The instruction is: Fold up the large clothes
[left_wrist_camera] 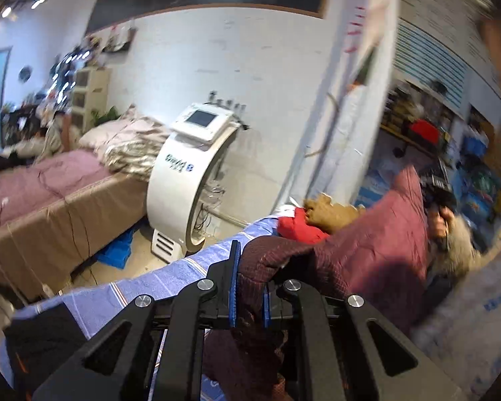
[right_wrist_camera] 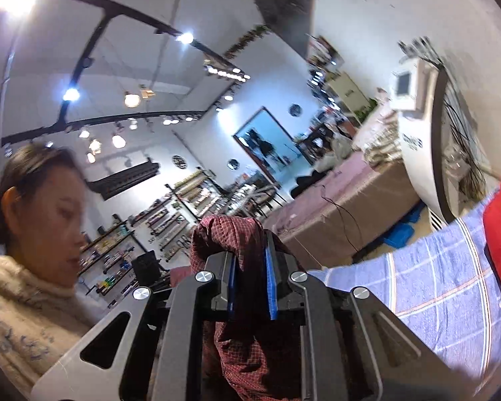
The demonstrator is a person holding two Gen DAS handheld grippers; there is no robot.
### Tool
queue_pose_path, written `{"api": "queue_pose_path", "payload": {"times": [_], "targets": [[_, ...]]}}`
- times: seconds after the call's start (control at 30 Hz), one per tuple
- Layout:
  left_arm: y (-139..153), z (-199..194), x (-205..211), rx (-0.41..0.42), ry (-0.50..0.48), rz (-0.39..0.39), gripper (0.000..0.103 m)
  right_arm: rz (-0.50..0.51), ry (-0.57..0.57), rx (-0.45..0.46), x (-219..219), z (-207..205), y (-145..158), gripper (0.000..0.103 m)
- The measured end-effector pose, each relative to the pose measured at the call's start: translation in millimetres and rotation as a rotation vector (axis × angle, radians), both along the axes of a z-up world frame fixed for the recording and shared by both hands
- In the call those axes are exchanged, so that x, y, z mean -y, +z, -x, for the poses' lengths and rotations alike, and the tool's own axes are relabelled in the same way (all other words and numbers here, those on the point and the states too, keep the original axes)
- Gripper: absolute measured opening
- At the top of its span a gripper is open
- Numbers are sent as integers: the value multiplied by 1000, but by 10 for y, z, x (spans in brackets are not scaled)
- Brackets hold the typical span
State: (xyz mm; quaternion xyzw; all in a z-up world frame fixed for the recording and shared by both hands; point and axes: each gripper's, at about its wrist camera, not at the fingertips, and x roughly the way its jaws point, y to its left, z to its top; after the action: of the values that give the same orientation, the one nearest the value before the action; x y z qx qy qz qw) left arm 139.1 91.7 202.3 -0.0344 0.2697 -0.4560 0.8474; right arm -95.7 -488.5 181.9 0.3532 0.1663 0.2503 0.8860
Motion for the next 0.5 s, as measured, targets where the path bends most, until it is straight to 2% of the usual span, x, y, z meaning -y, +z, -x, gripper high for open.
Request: {"api": "queue_pose_path", "payload": {"times": [0.07,0.1,0.13,0.17,0.2,0.23,0.27,0.3,0.37,0.43,0.5], "targets": [[-439,-761,177,-201,171,49,14,-47,-87,-165,264,-494,-427,16],[-665,-1042,217,-290,241,71,26,-24,-142,-227,363,-697,-628,21],[-924,-1320,290,-369,322,56,37,61,-243,-314,444,-917,-845,23],[-1171,-1550,353,-437,385,45,62,102,-328,-418,534,-1123,-1080,31],[-1398,-1705,413,-472,435,29,78,117,-395,-520,629,-1304,-1334,40],[-1550,-1770,478,-468,484,-33,79,139,-447,-583,684,-1408,-1528,57],[-1715,-1806,559,-473,517,-101,79,142,-495,-637,729,-1476,-1725,61],[-1887,-1801,615,-507,528,-135,85,93,-525,-678,769,-1503,-1945,61],[-2196,-1673,635,-559,554,-183,93,-15,-503,-726,779,-1516,-2317,66],[-2514,-1468,592,-613,605,-261,93,3,-531,-797,708,-1443,-2616,67],[-2893,-1175,441,-689,645,-349,93,78,-542,-870,588,-1327,-2889,70]]}}
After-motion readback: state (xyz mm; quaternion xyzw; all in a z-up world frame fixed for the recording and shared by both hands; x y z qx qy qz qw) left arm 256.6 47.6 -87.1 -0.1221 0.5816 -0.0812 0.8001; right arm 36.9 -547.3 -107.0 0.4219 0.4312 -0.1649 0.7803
